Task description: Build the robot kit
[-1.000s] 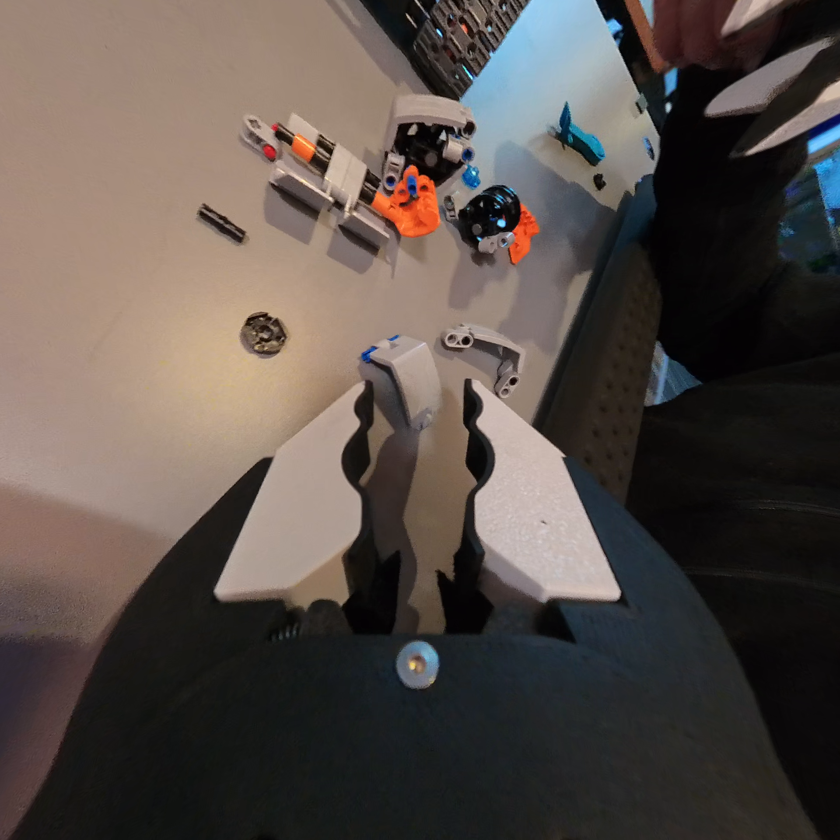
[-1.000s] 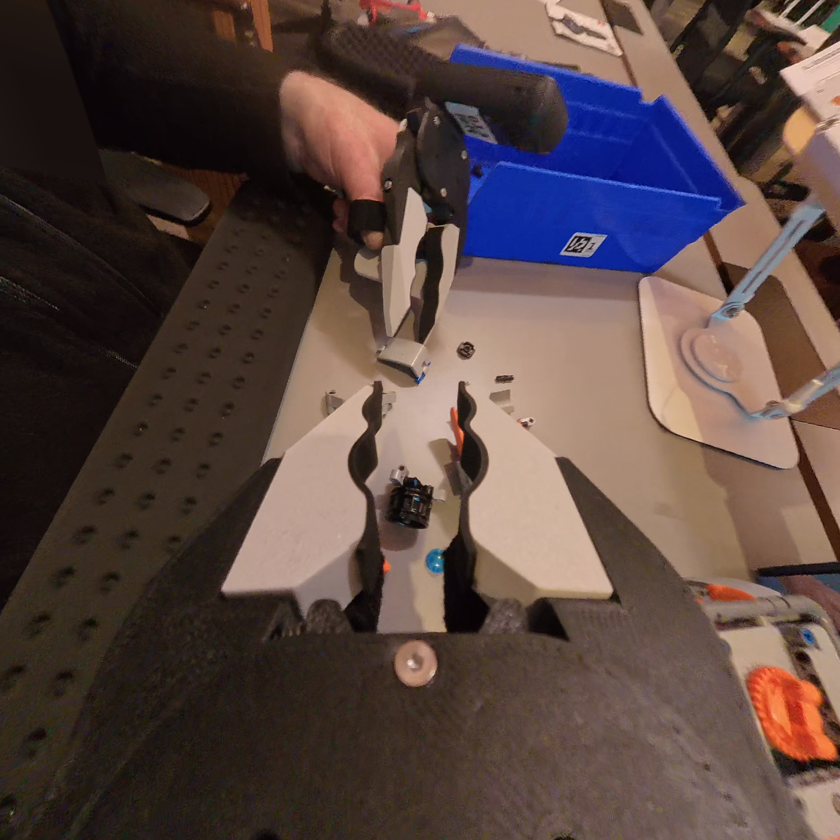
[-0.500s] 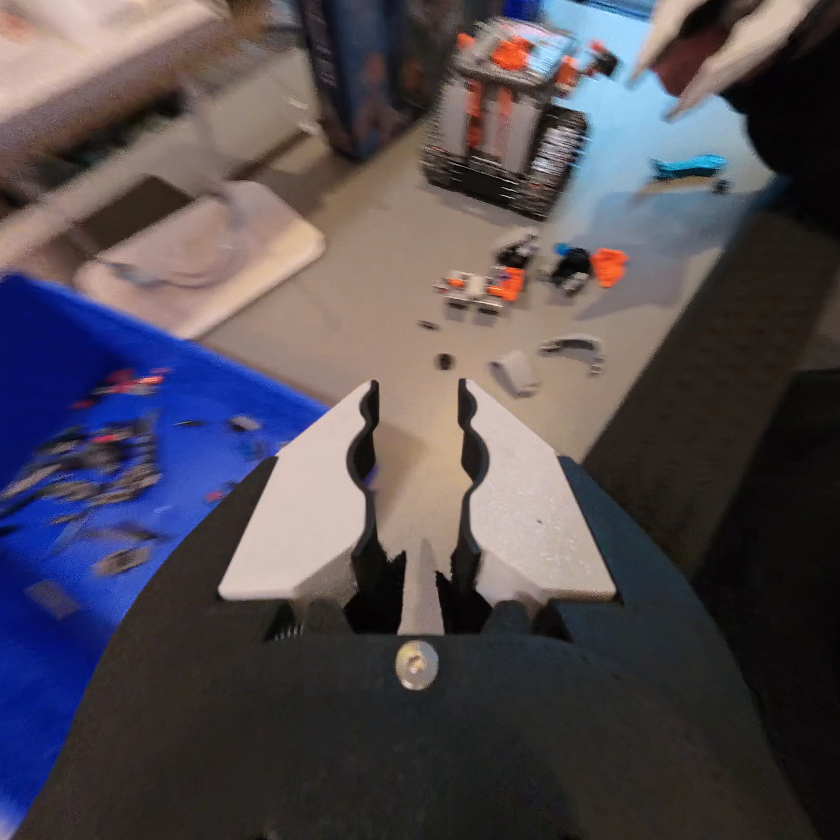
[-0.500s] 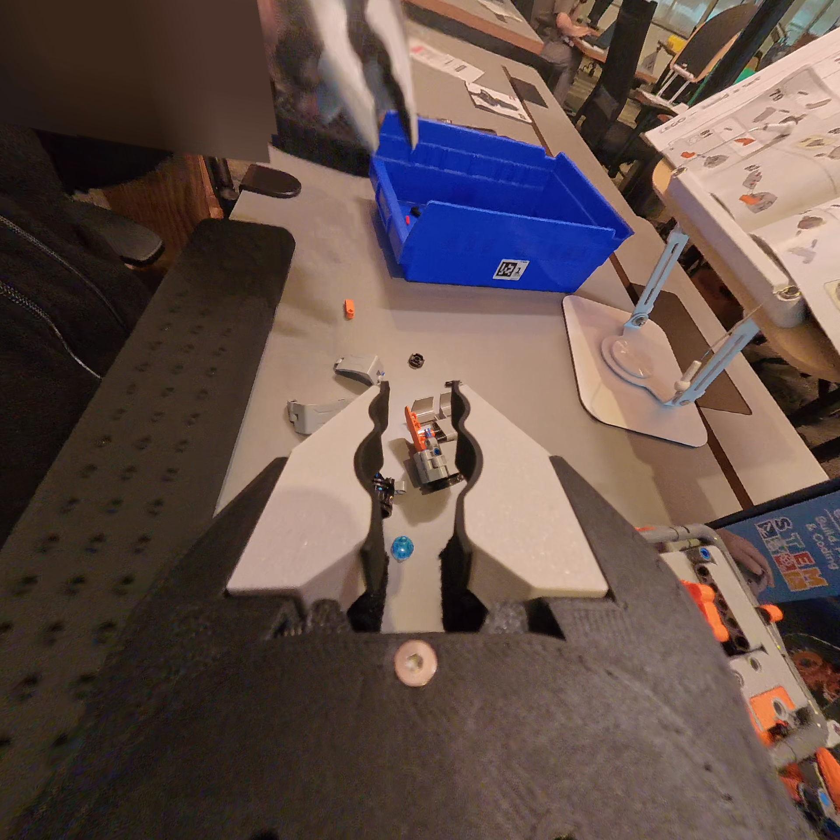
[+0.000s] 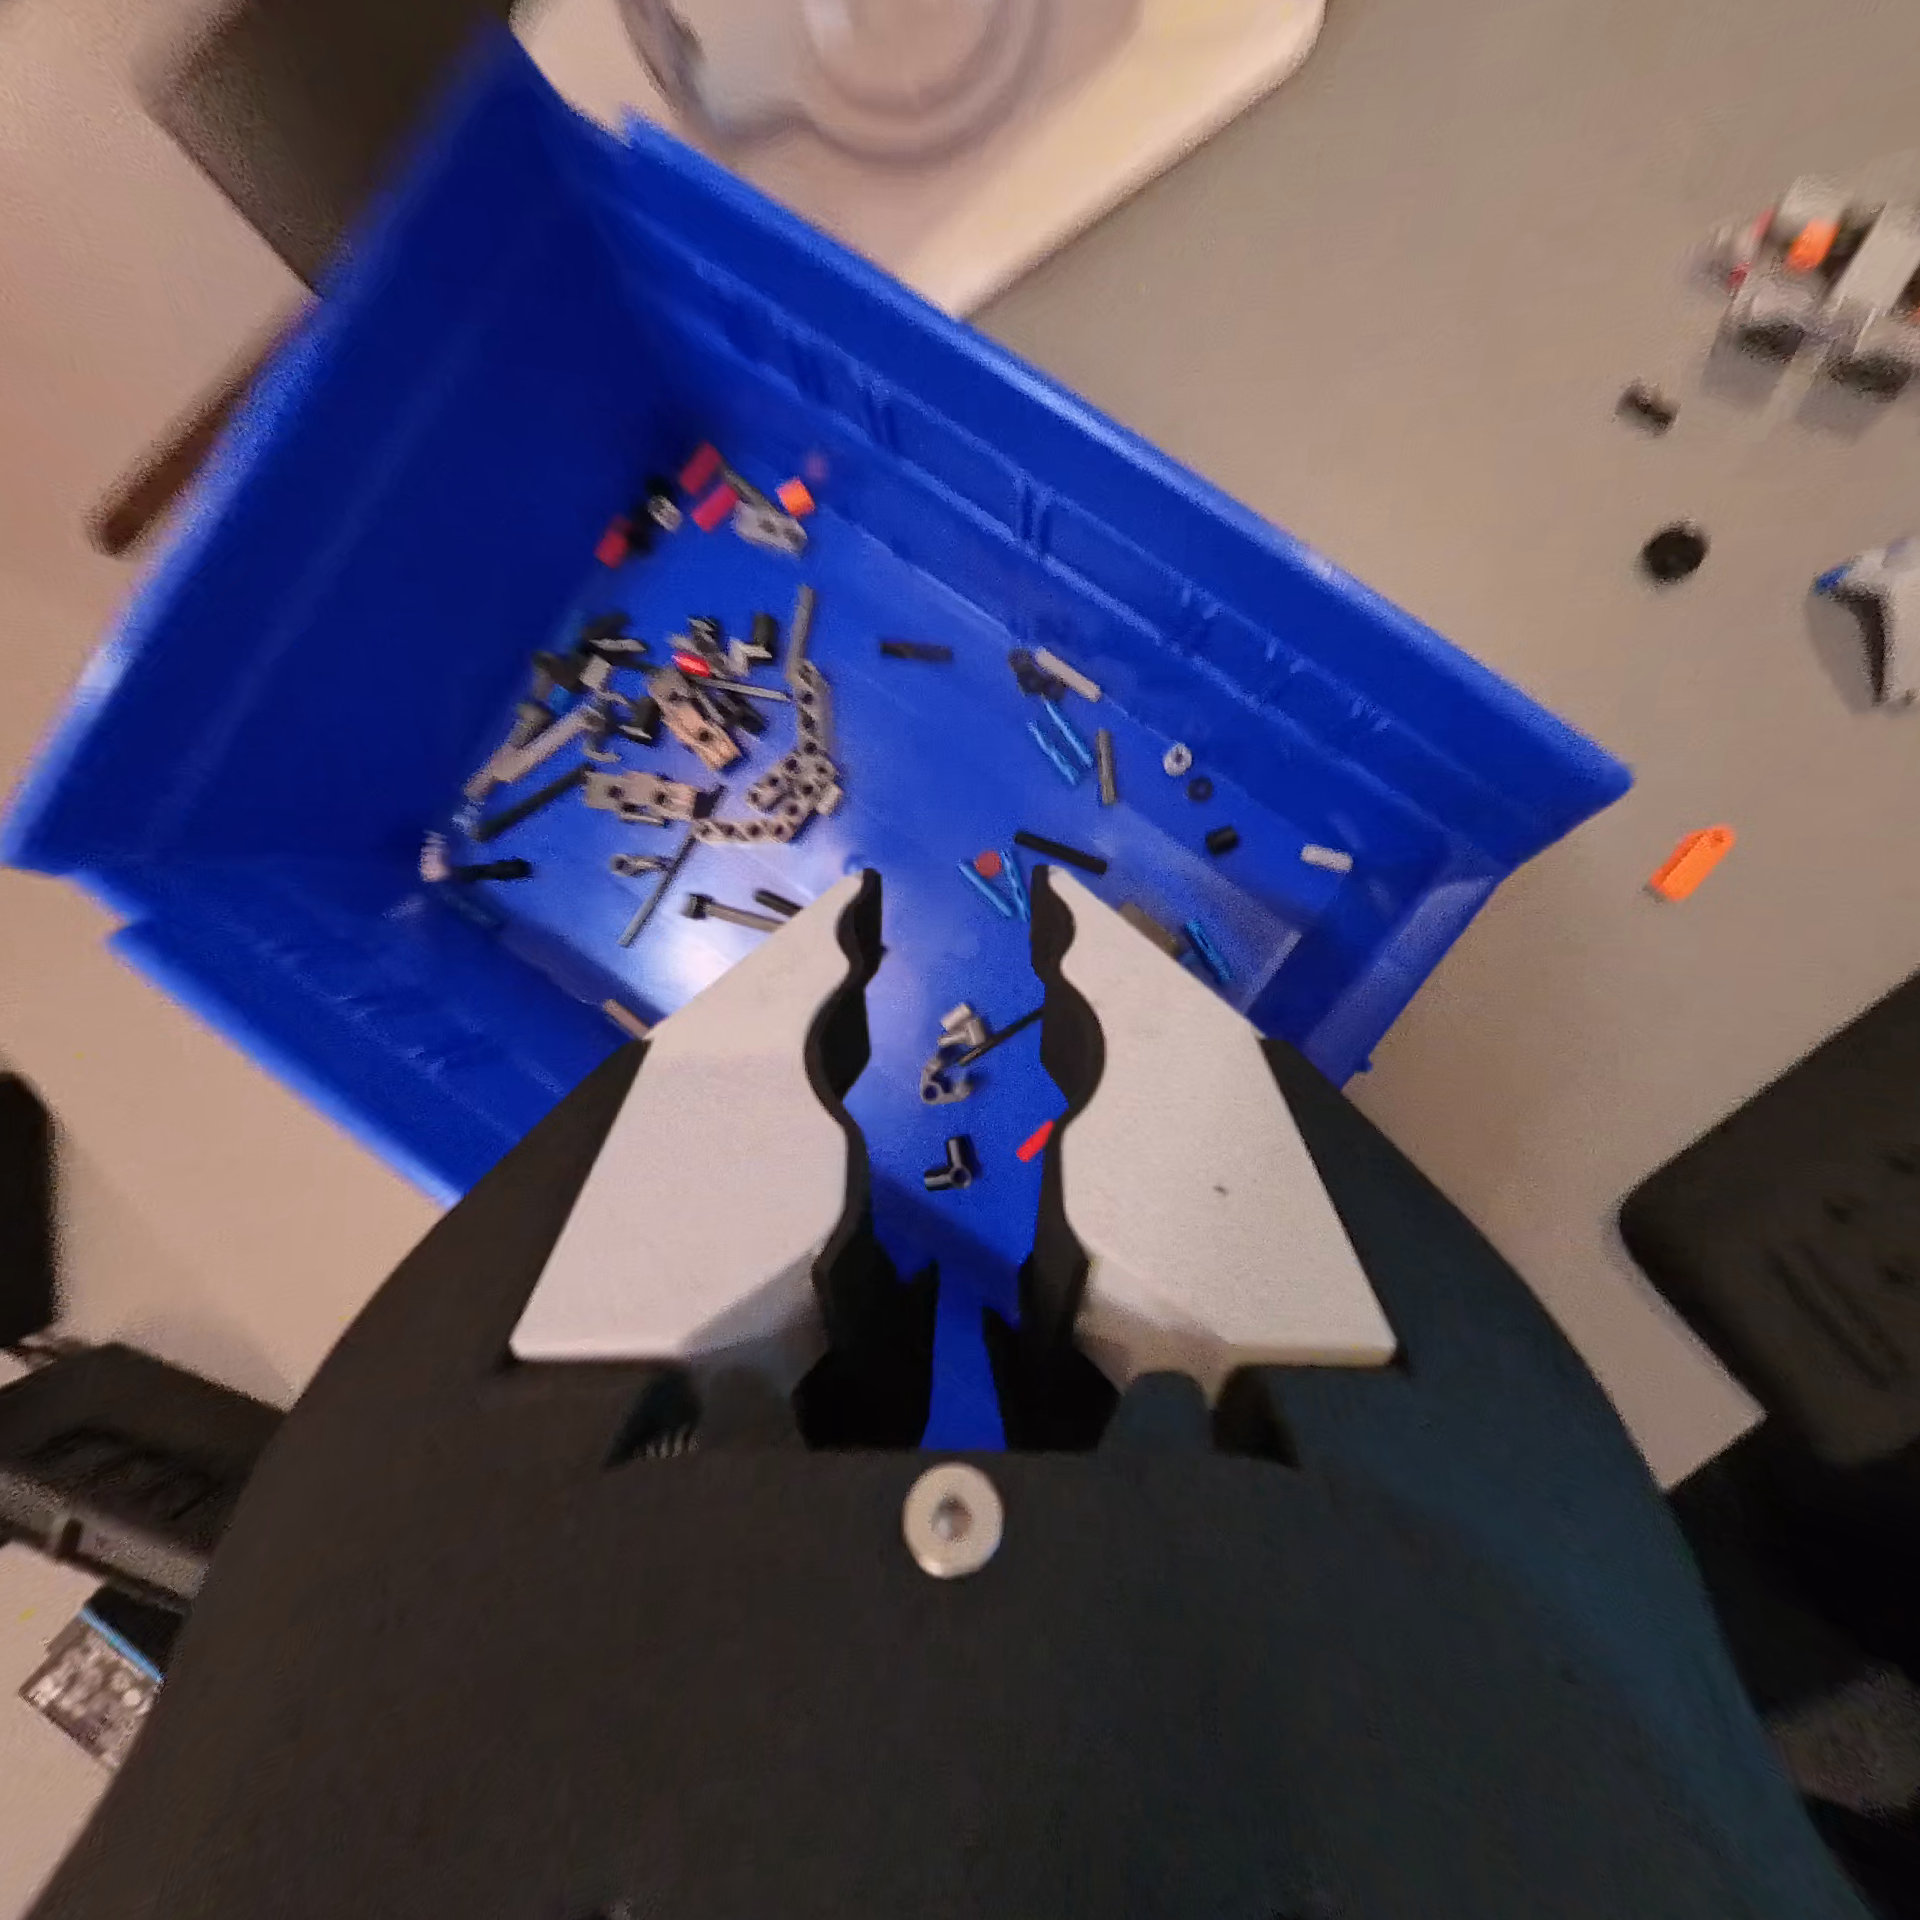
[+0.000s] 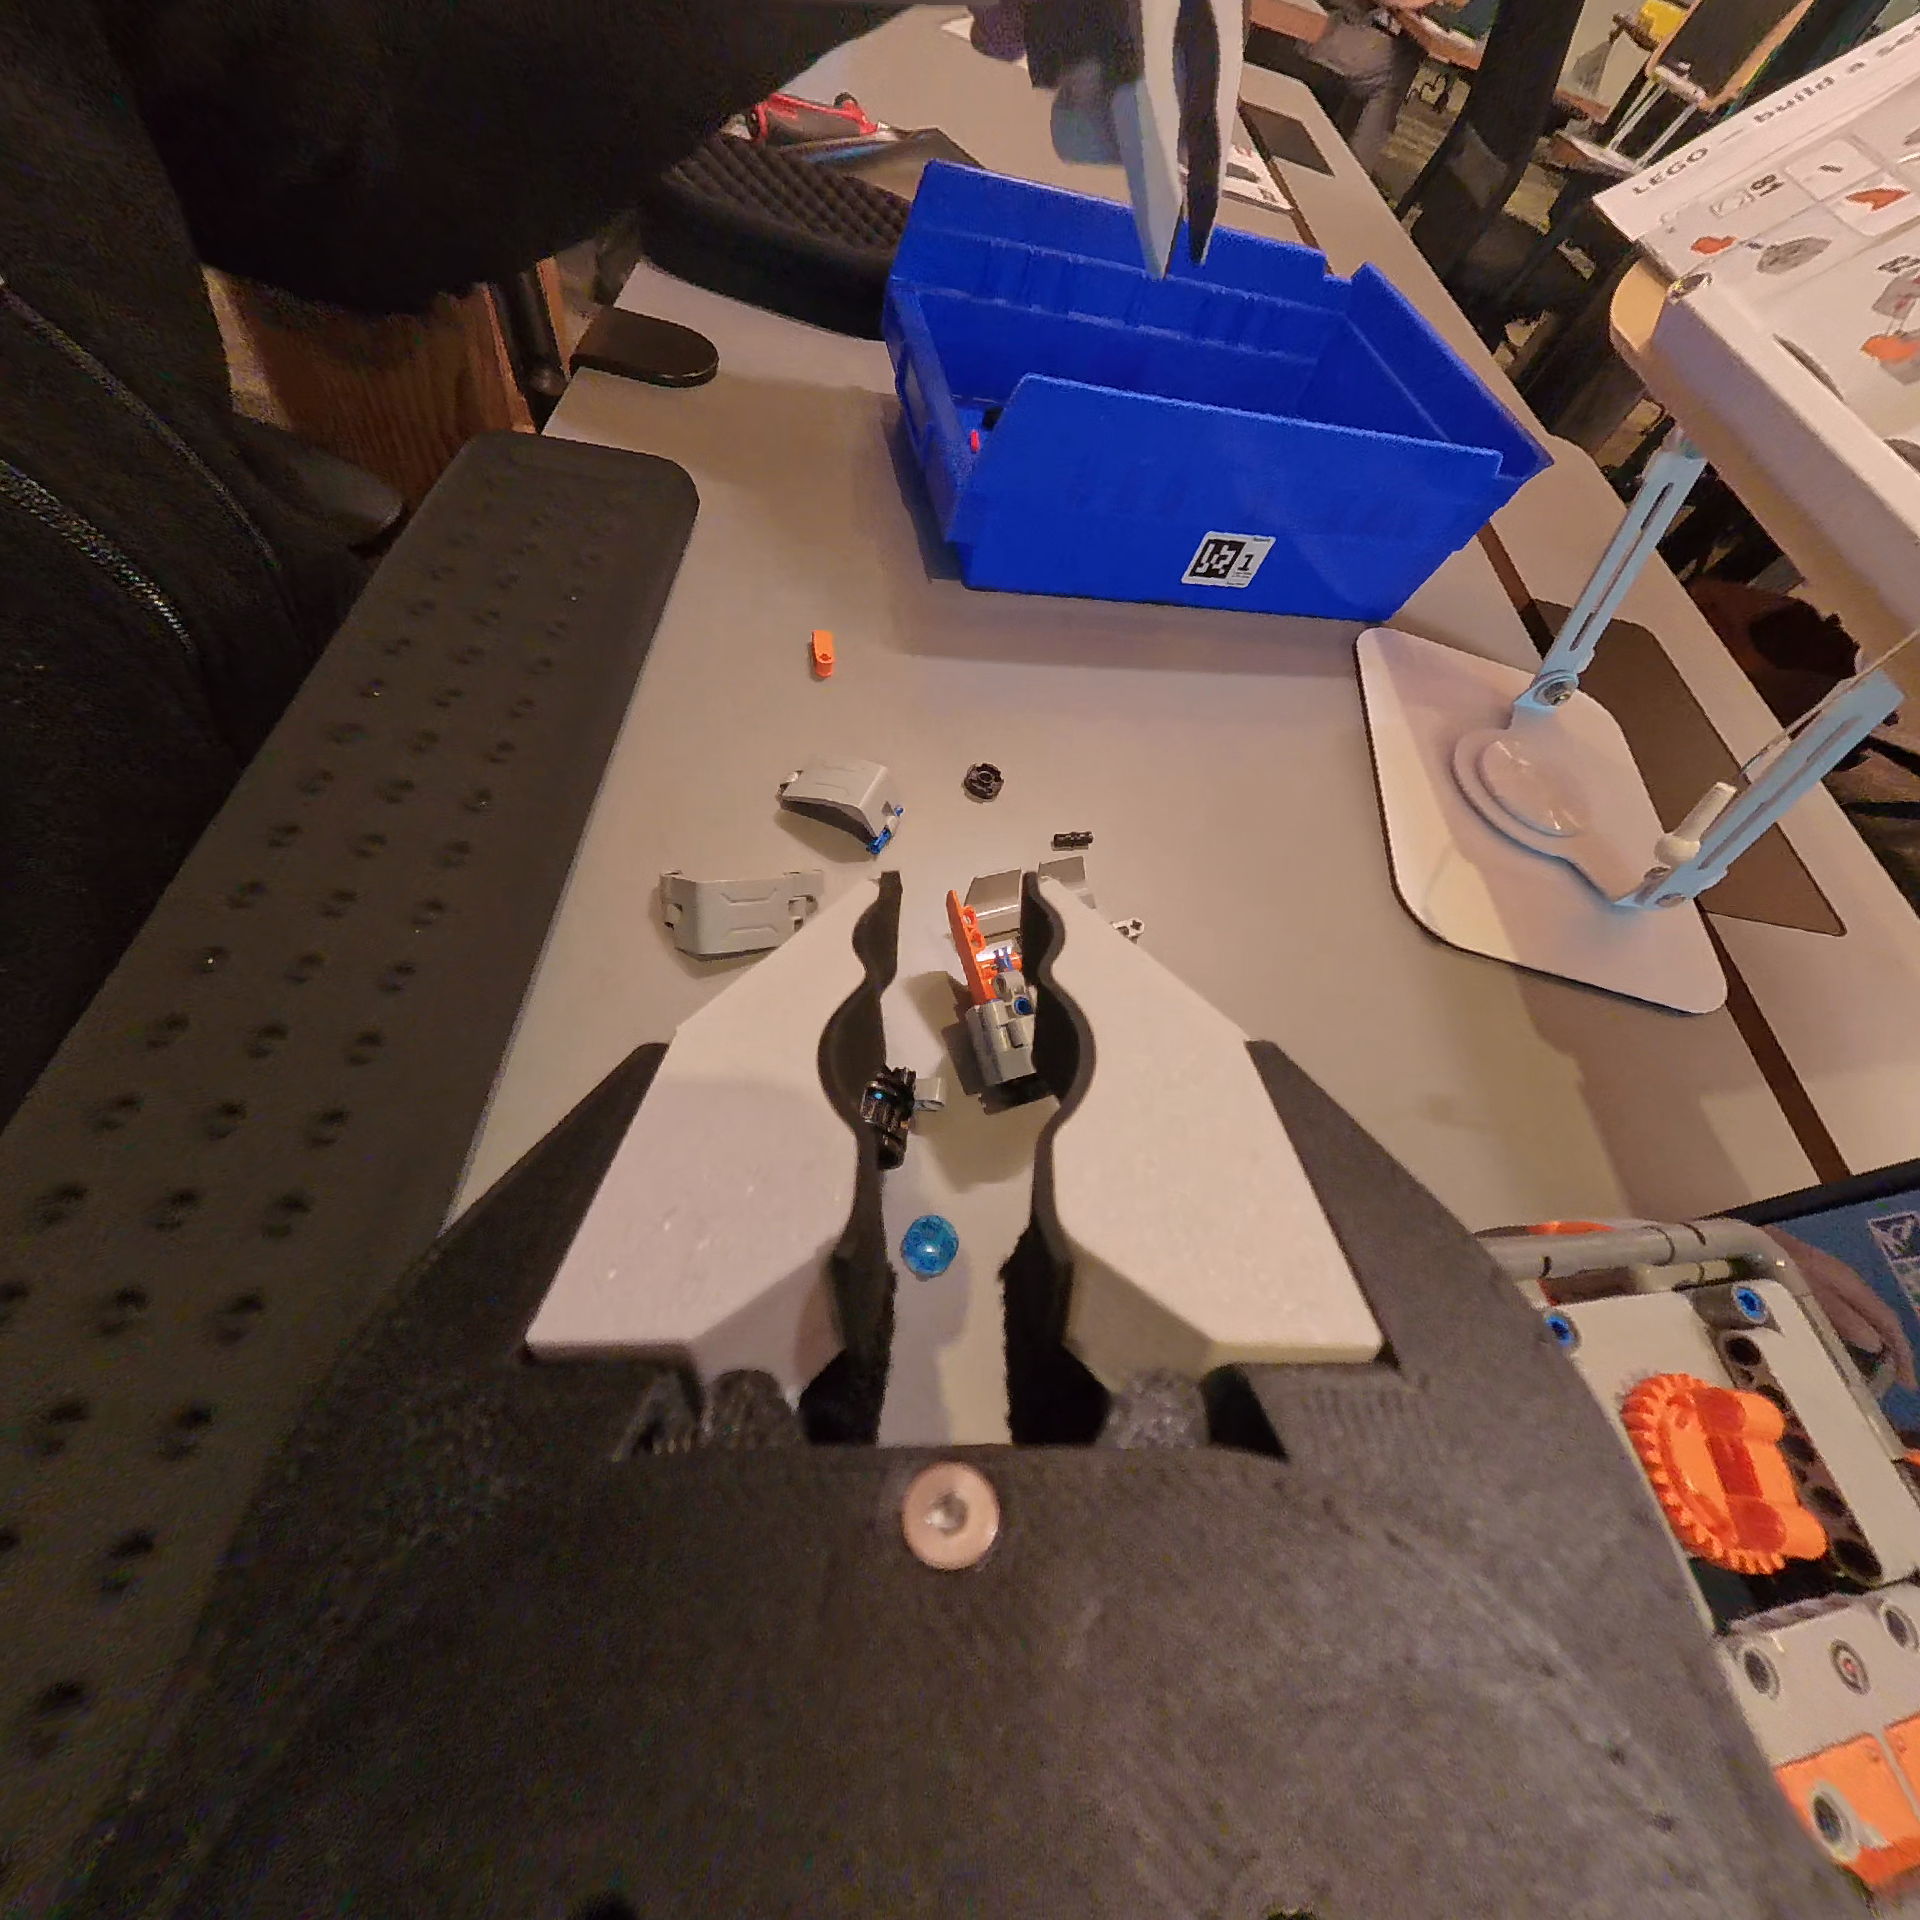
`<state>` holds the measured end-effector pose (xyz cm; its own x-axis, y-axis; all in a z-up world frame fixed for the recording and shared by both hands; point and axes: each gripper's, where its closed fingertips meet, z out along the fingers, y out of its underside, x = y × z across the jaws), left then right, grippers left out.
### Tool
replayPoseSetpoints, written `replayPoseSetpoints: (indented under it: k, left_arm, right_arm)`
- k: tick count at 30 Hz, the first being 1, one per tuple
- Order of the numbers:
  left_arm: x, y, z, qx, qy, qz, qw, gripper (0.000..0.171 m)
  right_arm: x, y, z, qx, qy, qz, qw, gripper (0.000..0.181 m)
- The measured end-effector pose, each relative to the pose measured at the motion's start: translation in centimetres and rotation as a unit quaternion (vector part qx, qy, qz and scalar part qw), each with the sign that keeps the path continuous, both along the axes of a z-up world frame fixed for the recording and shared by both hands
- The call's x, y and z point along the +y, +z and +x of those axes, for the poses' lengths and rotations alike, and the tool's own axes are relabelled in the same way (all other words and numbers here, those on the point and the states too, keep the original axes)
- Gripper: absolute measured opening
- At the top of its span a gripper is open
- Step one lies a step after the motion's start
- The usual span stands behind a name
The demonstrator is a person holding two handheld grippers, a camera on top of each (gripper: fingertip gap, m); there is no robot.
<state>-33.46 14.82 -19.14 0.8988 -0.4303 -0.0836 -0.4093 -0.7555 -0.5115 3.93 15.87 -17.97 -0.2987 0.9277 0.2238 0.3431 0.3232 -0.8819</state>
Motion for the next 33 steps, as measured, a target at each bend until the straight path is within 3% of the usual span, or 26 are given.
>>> replayPoseSetpoints:
  k: [4, 7, 11, 13, 16, 19, 33]
  left_arm:
    - [0.6, -4.7, 0.6, 0.018, -0.017, -0.087, 0.996, 0.023]
    - [0.6, -6.6, 0.8, 0.014, -0.006, -0.120, 0.993, 0.012]
    - [0.1, -8.7, -0.3, 0.032, 0.024, -0.158, 0.987, 0.016]
    - [0.2, -9.3, -0.7, 0.041, 0.035, -0.163, 0.985, 0.017]
    - [0.1, -9.8, 1.1, 0.002, 0.016, -0.167, 0.986, 0.015]
    - [0.0, -10.5, 0.1, 0.023, 0.035, -0.177, 0.983, 0.015]
    - [0.3, -10.3, -0.5, 0.019, 0.043, -0.155, 0.987, 0.000]
  right_arm:
    - [0.4, -0.7, -0.1, -0.008, -0.003, -0.005, 1.000, 0.020]
    - [0.5, -1.0, -0.3, -0.013, -0.004, -0.008, 1.000, 0.020]
    - [0.3, -1.3, -0.4, -0.019, -0.002, -0.002, 1.000, 0.020]
    - [0.2, -1.2, -0.3, -0.018, -0.001, 0.000, 1.000, 0.020]
    - [0.1, -1.1, -0.2, -0.016, 0.001, 0.002, 1.000, 0.020]
    - [0.0, -0.9, -0.2, -0.014, 0.002, 0.006, 1.000, 0.020]
    - [-0.3, -0.5, -0.1, -0.010, 0.004, 0.014, 1.000, 0.020]
